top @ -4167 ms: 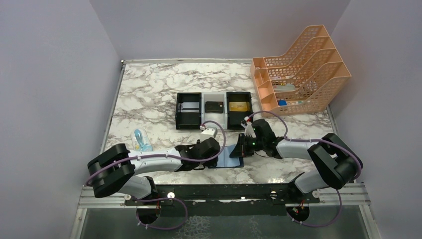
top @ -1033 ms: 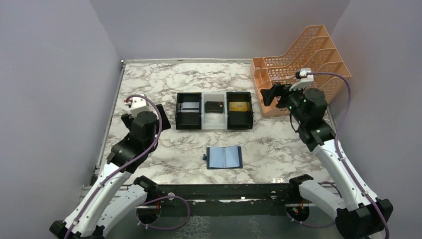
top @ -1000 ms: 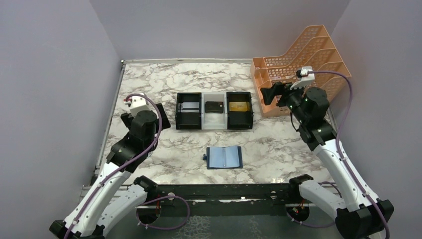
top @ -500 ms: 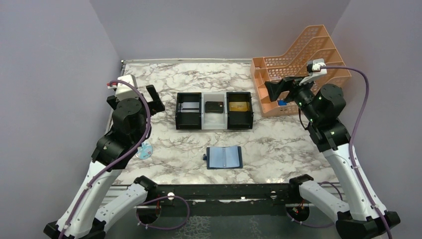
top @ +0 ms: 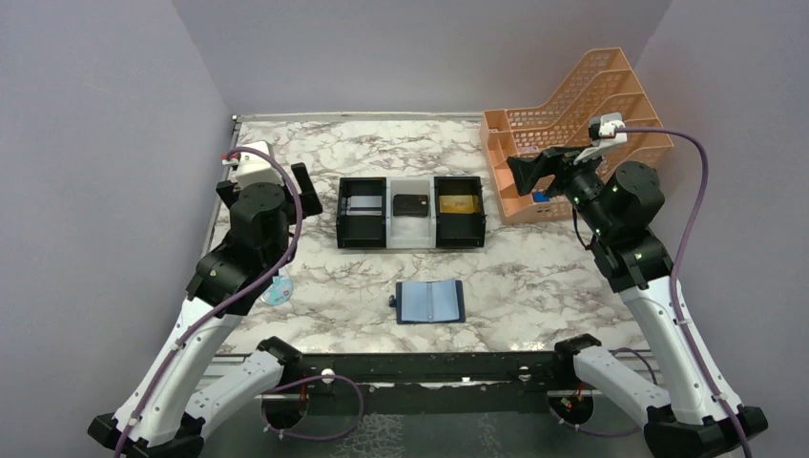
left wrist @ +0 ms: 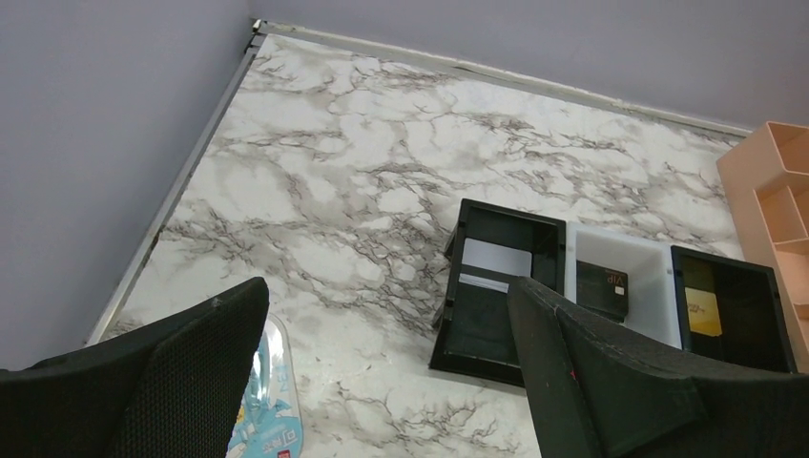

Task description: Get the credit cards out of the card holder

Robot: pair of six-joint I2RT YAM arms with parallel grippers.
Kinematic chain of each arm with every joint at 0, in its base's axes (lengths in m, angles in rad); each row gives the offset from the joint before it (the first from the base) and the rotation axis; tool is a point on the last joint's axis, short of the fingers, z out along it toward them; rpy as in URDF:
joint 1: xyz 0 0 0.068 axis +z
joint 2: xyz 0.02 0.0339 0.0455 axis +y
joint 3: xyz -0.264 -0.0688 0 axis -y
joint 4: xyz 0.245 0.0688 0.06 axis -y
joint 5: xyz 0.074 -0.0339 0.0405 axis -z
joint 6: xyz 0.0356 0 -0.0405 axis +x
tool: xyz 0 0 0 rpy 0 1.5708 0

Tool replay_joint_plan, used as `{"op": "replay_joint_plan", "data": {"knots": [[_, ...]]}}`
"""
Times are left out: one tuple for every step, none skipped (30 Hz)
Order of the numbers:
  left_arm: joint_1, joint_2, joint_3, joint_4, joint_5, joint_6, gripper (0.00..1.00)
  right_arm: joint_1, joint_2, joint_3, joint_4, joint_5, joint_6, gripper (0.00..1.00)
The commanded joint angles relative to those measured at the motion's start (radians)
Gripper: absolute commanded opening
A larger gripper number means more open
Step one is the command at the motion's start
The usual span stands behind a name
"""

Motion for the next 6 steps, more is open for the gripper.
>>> {"op": "replay_joint_plan", "data": {"knots": [[0.005,-0.035,-0.003,0.0,0.013,0.0,0.99,-0.002,-0.002,0.03,0.005,-0.013,0.009,1.0],[0.005,-0.039,-0.005,0.0,0.013,0.0,0.99,-0.001,0.001,0.029,0.007,-0.013,0.014,1.0],[0.005,-0.042,-0.006,0.0,0.013,0.0,0.99,-0.001,0.006,0.032,0.003,-0.014,0.016,1.0],[0.005,-0.043,-0.009,-0.001,0.015,0.0,0.99,-0.001,0.017,0.042,-0.009,-0.025,0.01,1.0],[0.005,-0.043,-0.009,-0.001,0.015,0.0,0.99,-0.001,0.027,0.054,-0.027,-0.035,0.004,1.0],[0.005,-0.04,-0.01,-0.002,0.016,0.0,0.99,-0.001,0.037,0.062,-0.039,-0.041,-0.002,1.0]]}}
